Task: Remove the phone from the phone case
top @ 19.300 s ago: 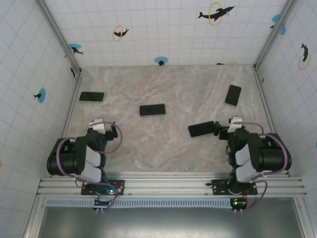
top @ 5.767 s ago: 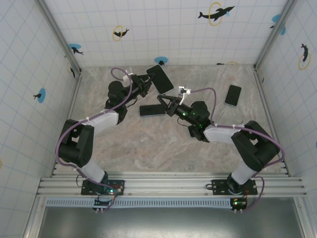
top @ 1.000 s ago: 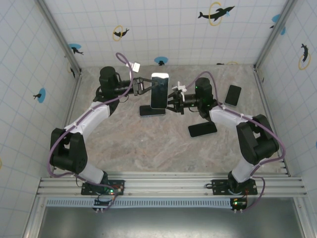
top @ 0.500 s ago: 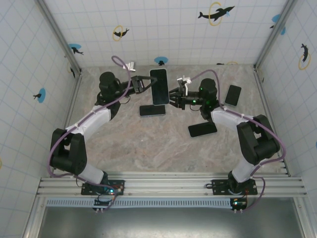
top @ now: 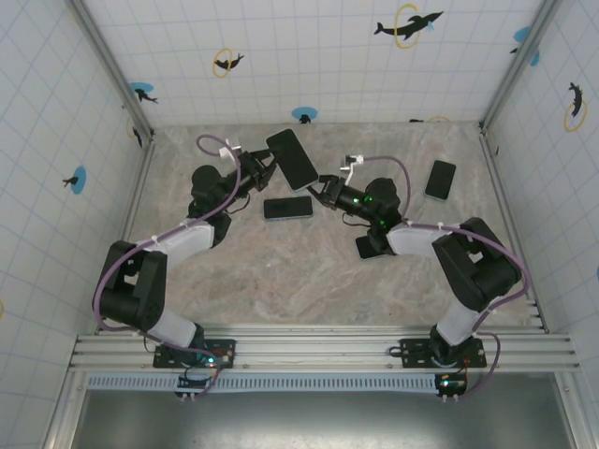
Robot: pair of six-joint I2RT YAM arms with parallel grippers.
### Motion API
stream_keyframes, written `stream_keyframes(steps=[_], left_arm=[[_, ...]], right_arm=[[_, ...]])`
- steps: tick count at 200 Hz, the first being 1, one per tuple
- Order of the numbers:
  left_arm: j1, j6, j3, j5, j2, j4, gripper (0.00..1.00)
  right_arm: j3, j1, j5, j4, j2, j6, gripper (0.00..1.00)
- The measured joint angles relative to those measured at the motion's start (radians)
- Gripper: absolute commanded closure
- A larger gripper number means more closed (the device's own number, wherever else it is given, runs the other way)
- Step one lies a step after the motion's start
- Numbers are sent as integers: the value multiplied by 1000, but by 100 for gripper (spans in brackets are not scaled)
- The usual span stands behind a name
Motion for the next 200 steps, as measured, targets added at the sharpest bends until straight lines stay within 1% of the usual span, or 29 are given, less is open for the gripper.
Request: stream_keyframes(steps=[30, 79, 102, 167, 200], left_arm=[[-5, -43, -8, -34, 16, 36, 100], [-8, -85, -14, -46, 49, 73, 100], [-10, -96, -14, -45, 60, 82, 100], [-12, -130, -21, -45, 81, 119, 100], [-12, -147, -23, -45, 92, 132, 100]], right_arm=[[-26, 37, 126, 4, -21, 74, 76], [-39, 63, 220, 8, -24, 124, 78], [-47, 67, 243, 17, -25, 132, 78], [-60, 69, 281, 32, -26, 154, 74], [-61, 70, 291, 31, -27, 158, 74]])
